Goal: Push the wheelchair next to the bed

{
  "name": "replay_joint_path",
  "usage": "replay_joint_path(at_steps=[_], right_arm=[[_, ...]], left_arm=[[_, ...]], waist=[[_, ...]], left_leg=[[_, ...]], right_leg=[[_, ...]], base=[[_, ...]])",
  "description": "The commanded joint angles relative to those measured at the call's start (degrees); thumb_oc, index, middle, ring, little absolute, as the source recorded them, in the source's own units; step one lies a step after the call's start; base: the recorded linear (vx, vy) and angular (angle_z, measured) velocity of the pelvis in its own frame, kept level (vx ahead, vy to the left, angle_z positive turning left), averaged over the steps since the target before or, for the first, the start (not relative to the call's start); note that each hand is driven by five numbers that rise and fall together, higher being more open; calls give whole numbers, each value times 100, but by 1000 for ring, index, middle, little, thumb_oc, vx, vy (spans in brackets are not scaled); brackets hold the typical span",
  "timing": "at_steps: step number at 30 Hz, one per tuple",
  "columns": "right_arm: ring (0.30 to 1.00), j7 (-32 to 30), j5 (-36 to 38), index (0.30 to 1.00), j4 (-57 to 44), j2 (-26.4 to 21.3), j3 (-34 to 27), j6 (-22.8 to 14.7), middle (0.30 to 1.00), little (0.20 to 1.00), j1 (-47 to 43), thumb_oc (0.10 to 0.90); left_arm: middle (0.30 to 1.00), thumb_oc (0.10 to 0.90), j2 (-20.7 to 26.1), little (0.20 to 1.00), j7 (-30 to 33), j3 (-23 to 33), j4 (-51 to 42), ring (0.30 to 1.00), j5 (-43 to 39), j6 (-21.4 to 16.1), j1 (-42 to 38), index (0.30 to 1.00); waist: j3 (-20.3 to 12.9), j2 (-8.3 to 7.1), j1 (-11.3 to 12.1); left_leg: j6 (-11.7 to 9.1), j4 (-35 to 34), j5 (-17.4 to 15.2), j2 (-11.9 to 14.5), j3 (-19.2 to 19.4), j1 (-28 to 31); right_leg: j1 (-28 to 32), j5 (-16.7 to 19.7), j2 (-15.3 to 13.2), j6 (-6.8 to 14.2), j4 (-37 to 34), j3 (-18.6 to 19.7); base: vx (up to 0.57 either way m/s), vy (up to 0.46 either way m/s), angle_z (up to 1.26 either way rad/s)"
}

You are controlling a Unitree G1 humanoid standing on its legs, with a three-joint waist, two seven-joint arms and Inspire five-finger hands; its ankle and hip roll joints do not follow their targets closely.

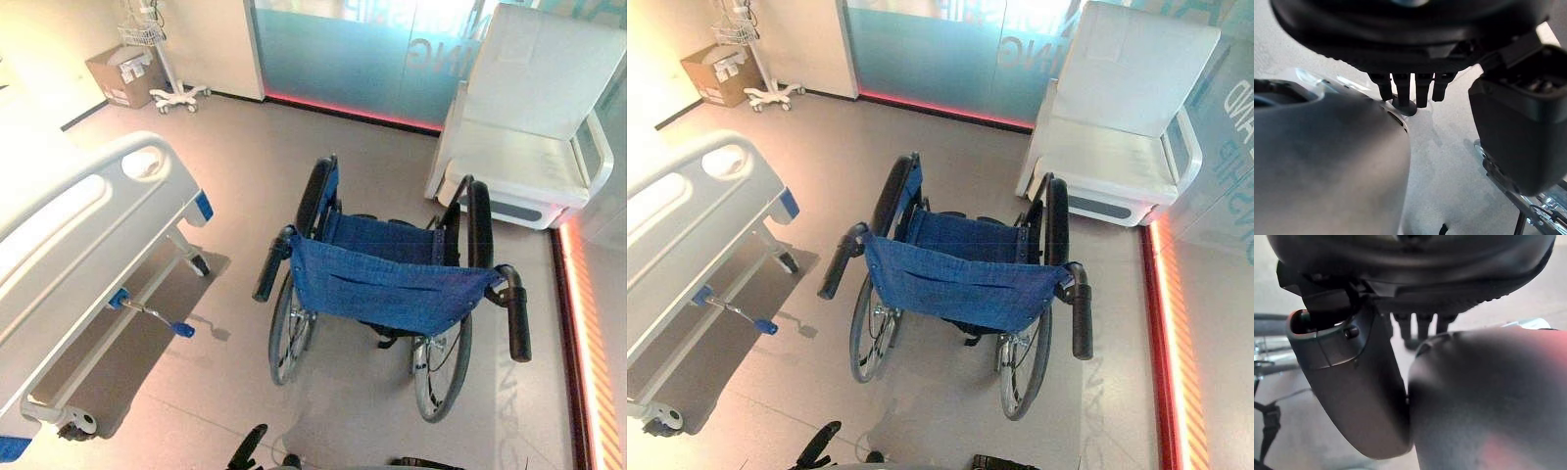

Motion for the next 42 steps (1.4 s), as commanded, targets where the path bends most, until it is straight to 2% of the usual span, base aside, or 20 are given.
replay_joint_path(at_steps=[1, 7, 18, 27, 29, 32, 35, 36, 40, 42], right_arm=[[900, 87, -132, 900, 550, 0, -131, 252, 900, 900, 52, 800], [900, 128, -169, 900, 559, -13, -150, 259, 900, 900, 57, 800], [900, 163, -177, 900, 587, -31, -167, 240, 900, 900, 56, 800], [900, 297, 9, 900, 463, -133, -282, 161, 900, 900, 107, 800], [900, 353, 150, 900, 313, -291, -399, 158, 900, 900, 144, 800], [900, 473, 411, 900, 47, -611, -634, 121, 900, 900, 207, 800], [900, 576, 802, 900, -542, -1049, -1016, 75, 900, 900, 312, 800], [900, 591, 813, 900, -574, -1078, -1042, 104, 900, 900, 316, 800], [900, 192, 669, 900, -1350, -1696, -1635, -184, 900, 900, 484, 800], [900, -203, 856, 900, -1900, -1887, -1872, -146, 900, 900, 551, 800]], left_arm=[[900, 800, -213, 900, -303, -155, 503, 900, -13, 237, -378, 900], [900, 800, -199, 900, -489, -172, 530, 900, 5, 348, -368, 900], [900, 800, -200, 900, -363, -148, 579, 900, 2, 385, -389, 900], [900, 800, -101, 900, -551, 67, 378, 900, -368, 107, -419, 900], [900, 800, 41, 900, -676, 106, 145, 900, -300, 77, -380, 900], [900, 800, 368, 900, -706, 211, -324, 900, -342, 301, -338, 900], [900, 800, 879, 900, -1206, 502, -758, 900, -363, 692, -289, 900], [900, 800, 913, 900, -1226, 521, -786, 900, -381, 721, -287, 900], [900, 800, 1440, 900, -1834, 890, -1562, 900, -735, 1059, -93, 900], [900, 800, 1677, 900, -2025, 1090, -1908, 900, -875, 1126, -25, 900]], waist=[[-56, 297, 119], [-64, 297, 106], [-79, 288, 94], [-89, 276, 76], [-82, 280, 69], [-49, 285, 61], [-14, 288, -3], [-26, 287, -6], [-15, 296, -49], [11, 291, -66]], left_leg=[[-83, 57, -162, 88, 189, 42], [-85, 57, -163, 96, 203, 50], [-102, 57, -170, 112, 200, 82], [-122, 57, -175, 106, 172, 119], [-123, 57, -163, 120, 196, 119], [-120, 57, -138, 140, 216, 98], [-109, 57, -132, 149, 271, 84], [-108, 57, -121, 150, 276, 62], [-105, 57, -128, 161, 345, 47], [-113, 57, -144, 161, 359, 58]], right_leg=[[-74, -32, -359, 162, 492, -13], [-52, -32, -340, 156, 465, 1], [-3, -31, -328, 146, 424, 18], [29, -15, -317, 163, 411, 44], [21, -14, -318, 178, 419, 49], [-32, -22, -310, 191, 459, 78], [-80, -31, -295, 213, 484, 132], [-101, -19, -294, 211, 479, 136], [-131, -1, -289, 236, 466, 163], [-127, -9, -289, 250, 471, 169]], base=[[0, 0, 0], [0, 0, 0], [0, 0, 0], [0, 0, 0], [0, 0, 0], [-24, -10, 0], [-20, 2, -2], [-26, 12, -6], [-5, 8, -7], [-5, -2, -5]])
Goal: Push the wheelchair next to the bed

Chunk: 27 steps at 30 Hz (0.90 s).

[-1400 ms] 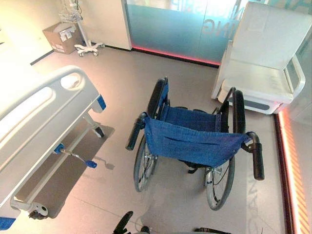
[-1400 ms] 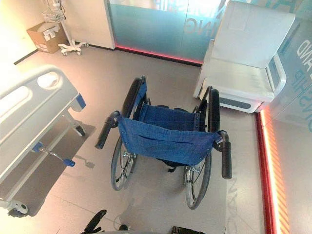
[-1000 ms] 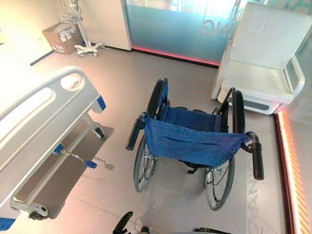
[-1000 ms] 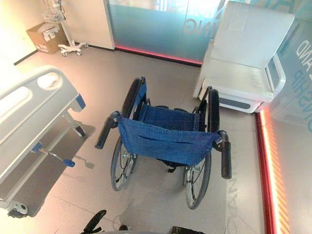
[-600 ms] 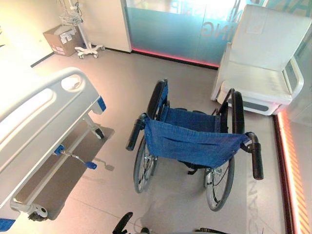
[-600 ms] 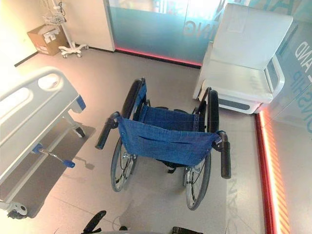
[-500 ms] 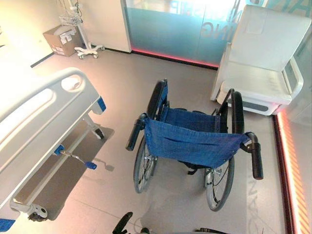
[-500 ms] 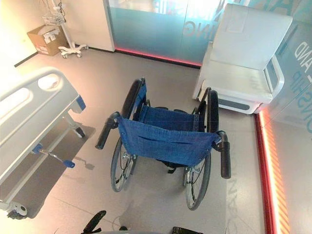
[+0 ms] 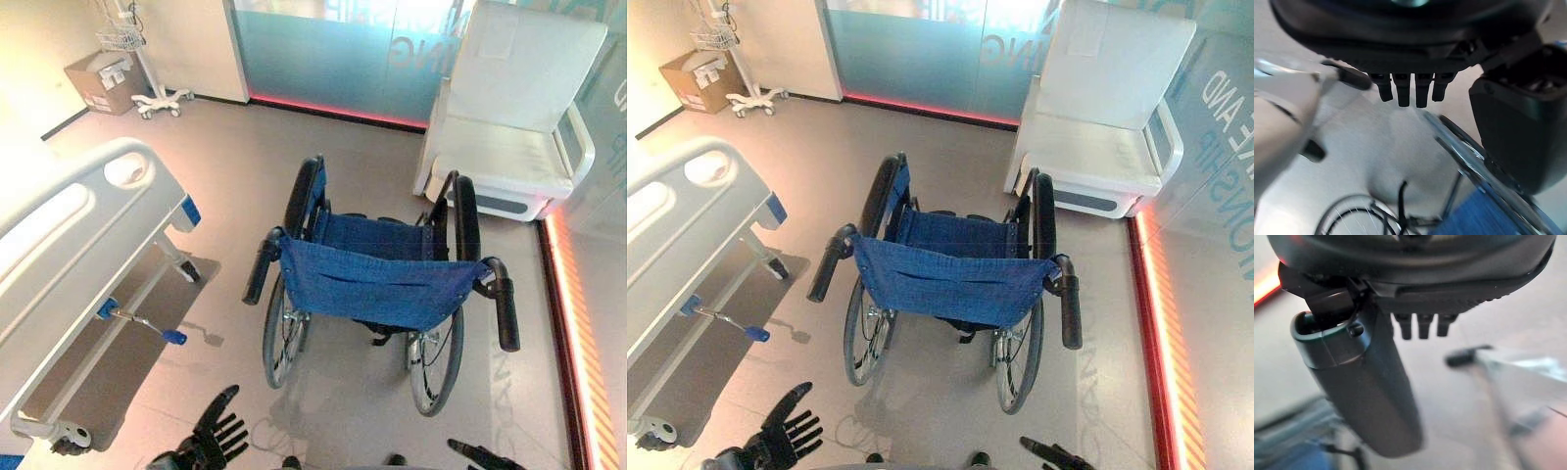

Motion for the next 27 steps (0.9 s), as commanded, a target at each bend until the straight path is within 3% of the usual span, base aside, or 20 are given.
replay_joint_path(at_steps=[1, 6, 11, 18, 27], right_arm=[[900, -613, 333, 900, -436, -730, -425, -219, 900, 900, -199, 800], [900, -1311, 379, 900, -1296, -1097, -1045, -231, 900, 900, -143, 800], [900, -1599, 519, 900, -1672, -1443, -1386, -362, 900, 900, -208, 800], [900, -1999, 461, 900, -3096, -1681, -1864, -722, 900, 900, -220, 800], [900, -2185, 630, 900, -5206, -1776, -1827, -420, 900, 900, -517, 800]], left_arm=[[900, 800, 360, 900, -558, 297, -139, 900, -510, 64, -214, 900], [900, 800, 796, 900, -571, 898, -1117, 900, -1213, 204, -207, 900], [900, 800, 1177, 900, -777, 1087, -1552, 900, -1400, 206, -287, 900], [900, 800, 1420, 900, -905, 1340, -2630, 900, -2128, 257, -262, 900], [900, 800, 1672, 900, -995, 1248, -3893, 900, -2329, 382, -397, 900]], waist=[[-112, 258, 73], [-122, 255, 14], [-145, 257, -9], [-150, 299, -71], [-202, 334, -157]], left_leg=[[-127, 61, -138, 152, 218, -58], [-140, 61, -167, 162, 298, -49], [-156, 61, -176, 184, 337, -31], [-153, 61, -172, 203, 374, -57], [-180, 61, -103, 244, 440, -102]], right_leg=[[-180, -60, -299, 172, 481, 59], [-189, -89, -284, 190, 477, 84], [-185, -119, -266, 188, 477, 100], [-218, -167, -222, 168, 466, 180], [-244, -176, -157, 105, 414, 273]], base=[[-7, 1, -5], [-1, 3, -2], [0, 0, 0], [4, -1, -3], [5, 8, -8]])
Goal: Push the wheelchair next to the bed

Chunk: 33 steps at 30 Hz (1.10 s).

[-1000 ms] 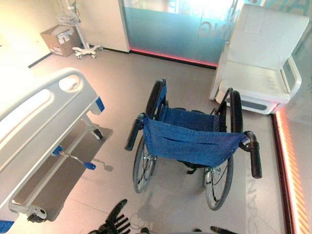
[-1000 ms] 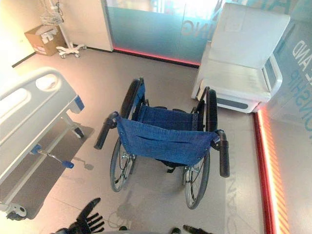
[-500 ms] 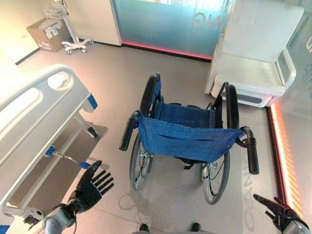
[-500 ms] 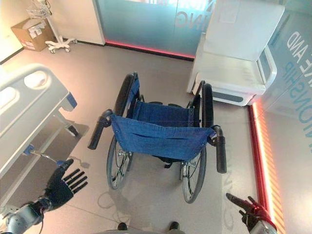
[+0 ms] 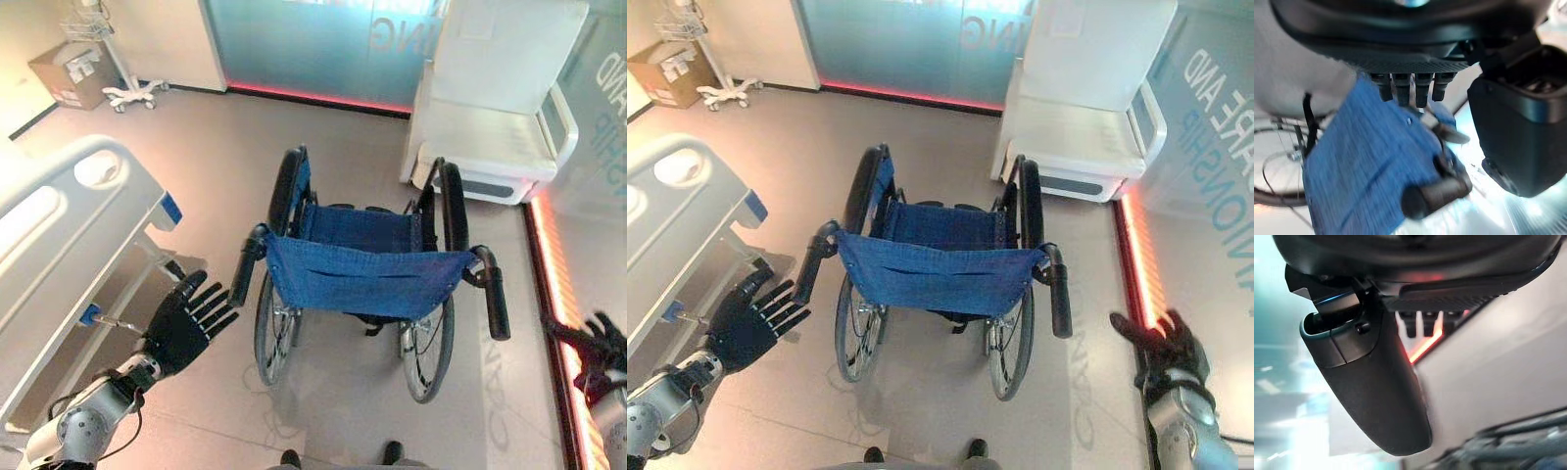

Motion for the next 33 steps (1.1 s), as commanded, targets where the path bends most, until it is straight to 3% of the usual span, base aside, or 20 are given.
replay_joint_path(at_steps=[1, 12, 20, 26, 33], right_arm=[[900, -210, 262, 900, -390, -1061, -385, -405, 900, 900, -566, 800], [900, 67, 837, 900, -1368, -1271, -131, -348, 900, 900, -672, 800], [900, 373, 1153, 900, -1683, -1519, 29, -257, 900, 900, -667, 800], [900, 567, 1222, 900, -1849, -1674, 49, -225, 900, 900, -563, 800], [900, 664, 1380, 900, -2062, -1778, 132, -182, 900, 900, -493, 800]], left_arm=[[900, 800, 603, 900, -404, 262, -397, 900, -419, -95, -662, 900], [900, 800, 1025, 900, -561, -204, -1418, 900, -82, 153, -792, 900], [900, 800, 1378, 900, -928, -399, -1591, 900, 48, -41, -901, 900], [900, 800, 1666, 900, -1374, -595, -2085, 900, 92, 124, -905, 900], [900, 800, 1757, 900, -1276, -712, -2359, 900, -220, -40, -921, 900]], waist=[[-285, 303, 69], [-300, 279, 39], [-314, 246, 16], [-308, 226, 2], [-301, 216, -25]], left_leg=[[-185, 54, -99, 218, 130, -103], [-180, 54, -77, 236, 197, -120], [-176, 54, -72, 233, 251, -115], [-172, 54, -71, 229, 275, -116], [-152, 54, -78, 214, 290, -109]], right_leg=[[-59, -255, -224, 124, 402, 9], [-82, -240, -199, 120, 395, 29], [-83, -221, -169, 120, 377, 70], [-91, -208, -152, 123, 378, 89], [-97, -212, -139, 130, 389, 126]], base=[[0, 0, 0], [2, -1, -1], [0, 0, 0], [0, 0, 0], [0, 0, 0]])
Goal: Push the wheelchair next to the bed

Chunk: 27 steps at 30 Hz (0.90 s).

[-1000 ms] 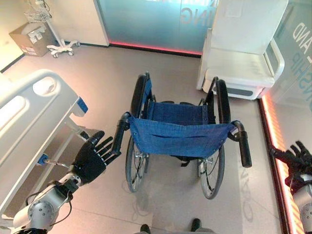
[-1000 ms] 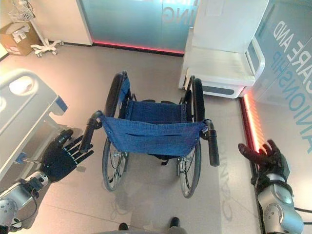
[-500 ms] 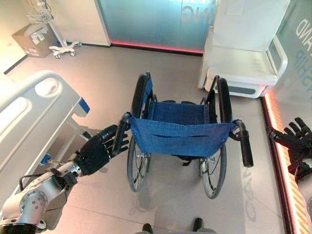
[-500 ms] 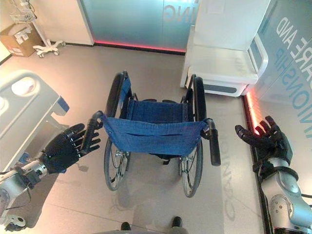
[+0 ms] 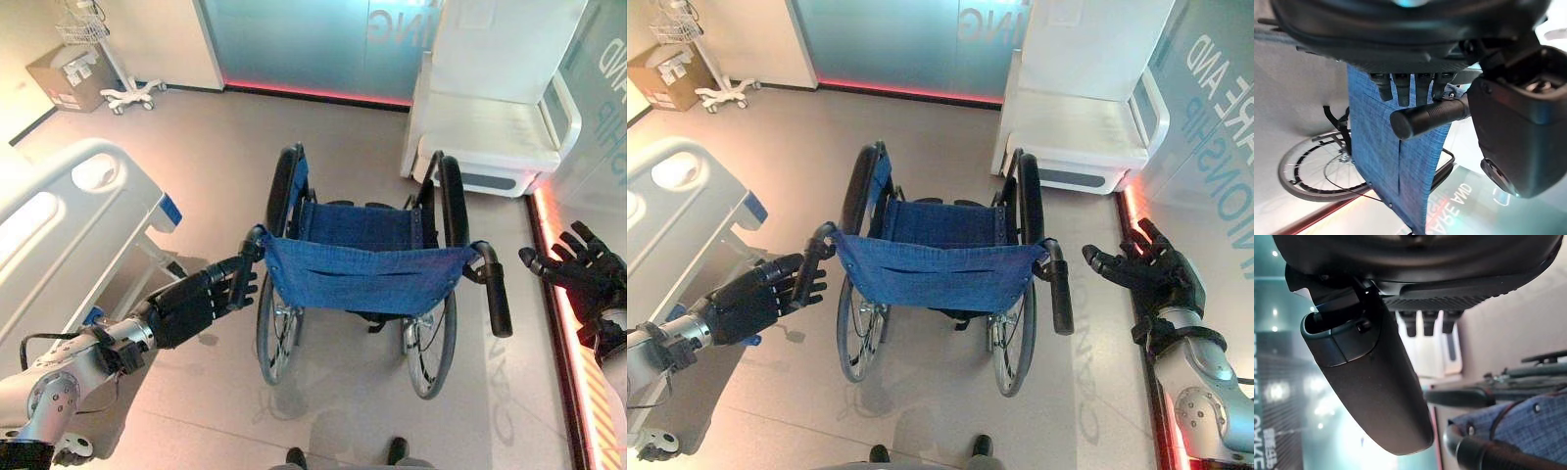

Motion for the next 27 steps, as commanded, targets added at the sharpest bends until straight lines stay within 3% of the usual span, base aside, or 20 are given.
replay_joint_path(at_steps=[1, 8, 16, 19, 27], right_arm=[[900, 331, 254, 900, -653, -725, -154, -392, 900, 900, -507, 800], [900, 329, 360, 900, -761, -844, -116, -287, 900, 900, -507, 800], [900, 409, 456, 900, -734, -783, -204, -196, 900, 900, -449, 800], [900, 504, 388, 900, -699, -686, -271, -186, 900, 900, -406, 800], [900, 711, 329, 900, -689, -611, -463, -75, 900, 900, -313, 800]], left_arm=[[900, 800, 214, 900, -750, -295, -966, 900, -820, -396, -862, 900], [900, 800, 280, 900, -843, -431, -1246, 900, -1164, -282, -945, 900], [900, 800, 373, 900, -763, -218, -1542, 900, -1372, -1302, -1093, 900], [900, 800, 324, 900, -540, 31, -1513, 900, -1263, -1454, -1045, 900], [900, 800, 162, 900, -682, 407, -1411, 900, -1157, -1309, -710, 900]], waist=[[-288, 135, -88], [-278, 109, -100], [-278, 90, -103], [-286, 87, -87], [-314, 68, -44]], left_leg=[[-151, 21, -84, 222, 259, -39], [-152, 21, -80, 217, 258, -40], [-158, 21, -100, 209, 245, -35], [-167, 21, -106, 209, 238, -37], [-174, 21, -110, 212, 217, -48]], right_leg=[[5, -248, -135, 119, 382, 24], [6, -245, -126, 129, 387, 40], [24, -267, -128, 127, 387, 50], [29, -280, -130, 124, 391, 35], [45, -306, -126, 112, 379, -1]], base=[[0, 0, 0], [0, 0, 0], [0, 0, 0], [0, 0, 0], [0, 0, 0]])
